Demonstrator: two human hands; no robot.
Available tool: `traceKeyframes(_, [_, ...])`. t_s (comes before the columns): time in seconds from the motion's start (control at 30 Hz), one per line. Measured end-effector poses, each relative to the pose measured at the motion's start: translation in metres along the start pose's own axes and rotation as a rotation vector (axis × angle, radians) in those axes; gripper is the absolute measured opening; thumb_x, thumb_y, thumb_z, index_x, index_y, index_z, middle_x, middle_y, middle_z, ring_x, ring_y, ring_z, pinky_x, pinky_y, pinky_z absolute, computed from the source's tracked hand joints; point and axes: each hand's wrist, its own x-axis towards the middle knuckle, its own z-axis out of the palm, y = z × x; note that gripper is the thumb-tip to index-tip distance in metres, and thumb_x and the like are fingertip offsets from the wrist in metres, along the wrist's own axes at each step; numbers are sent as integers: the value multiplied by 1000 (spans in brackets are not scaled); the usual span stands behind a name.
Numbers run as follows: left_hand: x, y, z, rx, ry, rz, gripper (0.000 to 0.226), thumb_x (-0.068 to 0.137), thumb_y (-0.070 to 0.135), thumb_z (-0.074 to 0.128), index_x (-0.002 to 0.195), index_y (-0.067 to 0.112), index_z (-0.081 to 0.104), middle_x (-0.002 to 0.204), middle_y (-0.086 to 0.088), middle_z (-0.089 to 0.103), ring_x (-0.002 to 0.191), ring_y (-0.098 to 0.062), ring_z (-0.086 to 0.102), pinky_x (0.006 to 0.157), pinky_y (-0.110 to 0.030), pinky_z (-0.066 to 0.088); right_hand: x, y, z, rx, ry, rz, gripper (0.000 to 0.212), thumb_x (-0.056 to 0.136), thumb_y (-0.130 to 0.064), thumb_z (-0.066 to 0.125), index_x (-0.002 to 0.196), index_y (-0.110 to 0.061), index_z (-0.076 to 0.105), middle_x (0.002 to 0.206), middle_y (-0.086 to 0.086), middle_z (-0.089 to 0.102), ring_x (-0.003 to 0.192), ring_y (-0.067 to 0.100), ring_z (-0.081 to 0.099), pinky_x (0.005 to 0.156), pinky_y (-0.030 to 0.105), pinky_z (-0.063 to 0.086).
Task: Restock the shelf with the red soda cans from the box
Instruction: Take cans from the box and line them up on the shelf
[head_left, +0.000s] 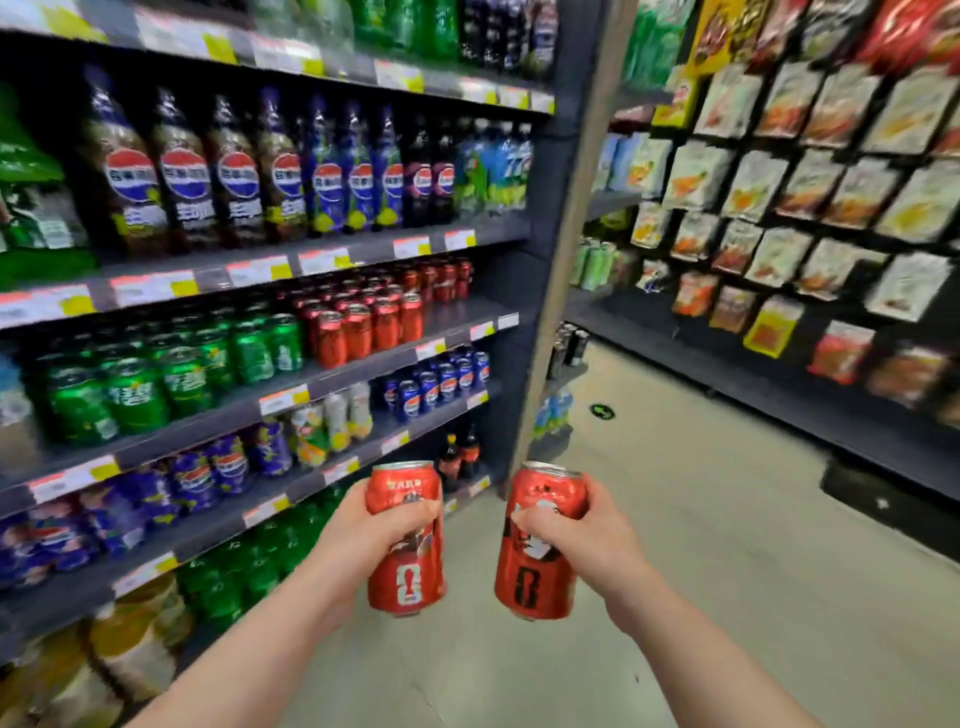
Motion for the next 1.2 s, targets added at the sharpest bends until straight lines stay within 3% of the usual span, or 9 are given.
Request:
traceKeyframes(0.1, [19, 15, 36, 33, -42, 13, 64, 43, 31, 83, 100, 18, 58, 86, -12, 73, 71, -26, 71, 62, -36, 58, 12, -5, -31, 39, 50, -5, 40, 65, -18, 80, 94, -25, 53, 92, -2, 65, 79, 9, 62, 61, 22, 47])
traceKeyframes(0.17, [36, 21, 58, 34, -62, 32, 41, 65, 17, 81, 99, 17, 57, 81, -9, 71, 57, -15, 69, 46, -25, 52, 24, -8, -48, 68, 80, -6, 40, 68, -16, 78, 98, -23, 52, 90, -5, 63, 77, 7, 60, 61, 21, 46])
traceKeyframes(0.23, [57, 24, 78, 58, -85, 33, 29, 75, 10, 73, 99, 14, 57, 76, -7, 70, 53, -13, 68, 41, -22, 50, 39, -8, -65, 77, 103, -1, 41, 70, -16, 77, 101, -23, 51, 91, -6, 62, 79, 7, 60, 63, 22, 47])
traceKeyframes(0.37, [110, 28, 116, 91, -174, -7, 55, 69, 23, 79, 117, 15, 54, 98, -13, 71, 81, -28, 70, 57, -33, 56, 81, -8, -97, 79, 143, 11, 42, 70, -17, 77, 101, -25, 49, 93, -5, 60, 80, 7, 60, 62, 21, 46])
traceKeyframes(0.47, [156, 28, 145, 100, -211, -19, 68, 60, 31, 83, 120, 19, 51, 103, -11, 70, 88, -30, 70, 73, -43, 57, 124, -7, -118, 64, 189, 19, 45, 70, -15, 77, 105, -22, 50, 94, -3, 61, 79, 8, 60, 61, 21, 46])
traceKeyframes(0.63, [242, 43, 185, 92, -224, -41, 57, 71, 26, 77, 119, 23, 47, 104, -8, 66, 89, -26, 67, 67, -34, 52, 211, -17, -144, 49, 206, 25, 38, 71, -16, 76, 99, -23, 52, 92, -3, 62, 81, 11, 61, 63, 24, 48])
traceKeyframes(0.8, [321, 69, 203, 89, -185, -32, 61, 72, 27, 76, 124, 21, 45, 108, -8, 64, 92, -27, 65, 74, -39, 53, 298, -29, -154, 43, 202, 26, 38, 70, -18, 77, 98, -26, 51, 96, -1, 63, 85, 14, 63, 67, 28, 50])
traceKeyframes(1.13, [438, 92, 222, 26, 11, -30, 47, 72, 24, 77, 113, 19, 55, 102, -10, 70, 87, -27, 69, 74, -39, 55, 470, -50, -167, 14, -26, -26, 33, 72, -12, 77, 95, -22, 55, 87, -1, 65, 78, 14, 64, 64, 29, 51])
traceKeyframes(1.2, [458, 96, 229, 20, 72, -18, 52, 66, 27, 80, 111, 21, 55, 101, -9, 70, 87, -27, 69, 77, -41, 56, 505, -52, -168, -8, -99, -28, 42, 65, -20, 81, 96, -24, 54, 91, 0, 66, 81, 16, 65, 66, 31, 52])
